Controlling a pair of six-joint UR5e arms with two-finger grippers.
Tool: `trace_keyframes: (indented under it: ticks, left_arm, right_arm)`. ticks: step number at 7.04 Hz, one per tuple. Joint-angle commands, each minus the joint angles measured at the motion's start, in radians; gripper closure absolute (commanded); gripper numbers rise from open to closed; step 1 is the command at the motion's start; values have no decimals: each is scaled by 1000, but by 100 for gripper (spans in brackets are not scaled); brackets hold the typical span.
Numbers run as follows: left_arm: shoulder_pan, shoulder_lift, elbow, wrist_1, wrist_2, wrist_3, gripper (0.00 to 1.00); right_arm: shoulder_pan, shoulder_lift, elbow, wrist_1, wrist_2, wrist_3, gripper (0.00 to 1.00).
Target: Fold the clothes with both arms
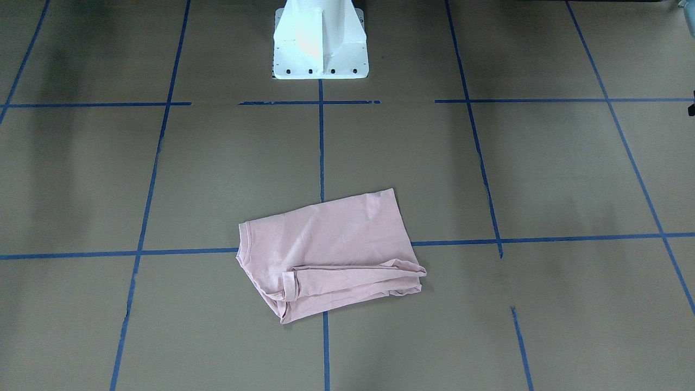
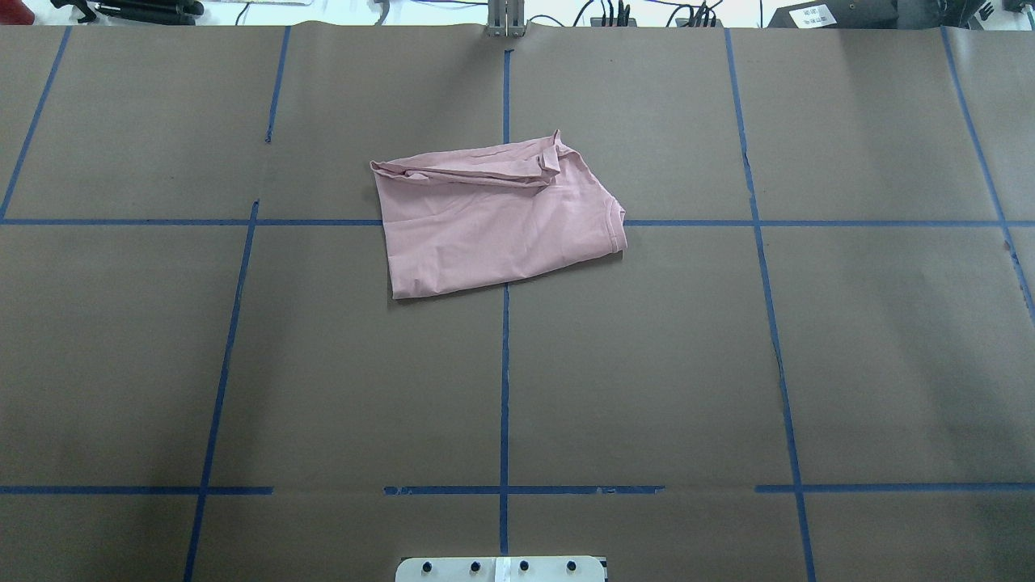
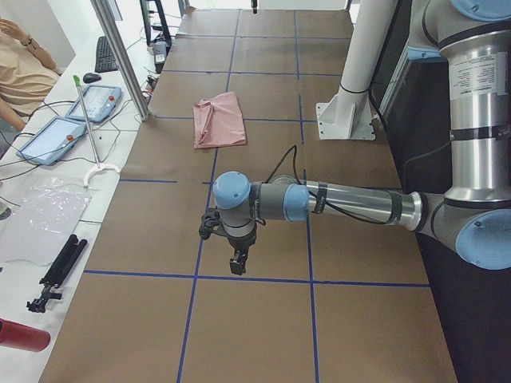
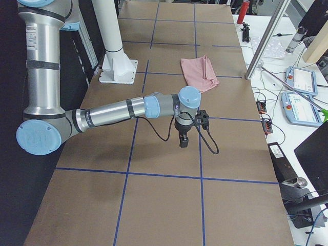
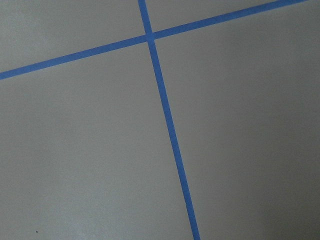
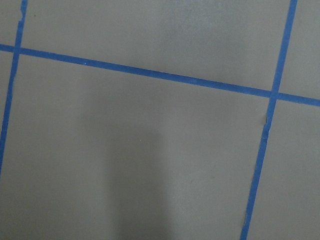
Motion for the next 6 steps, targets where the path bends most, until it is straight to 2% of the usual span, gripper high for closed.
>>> trace_keyframes:
  ticks: [1,6]
  left_arm:
    - [-2,2,4,1,-18,-8,0]
    - [-42,2,6,0,-15,-78,0]
  right_arm:
    - [0,-2,0,0,7,3,0]
    - [3,-14,20,-2,-34,20,0]
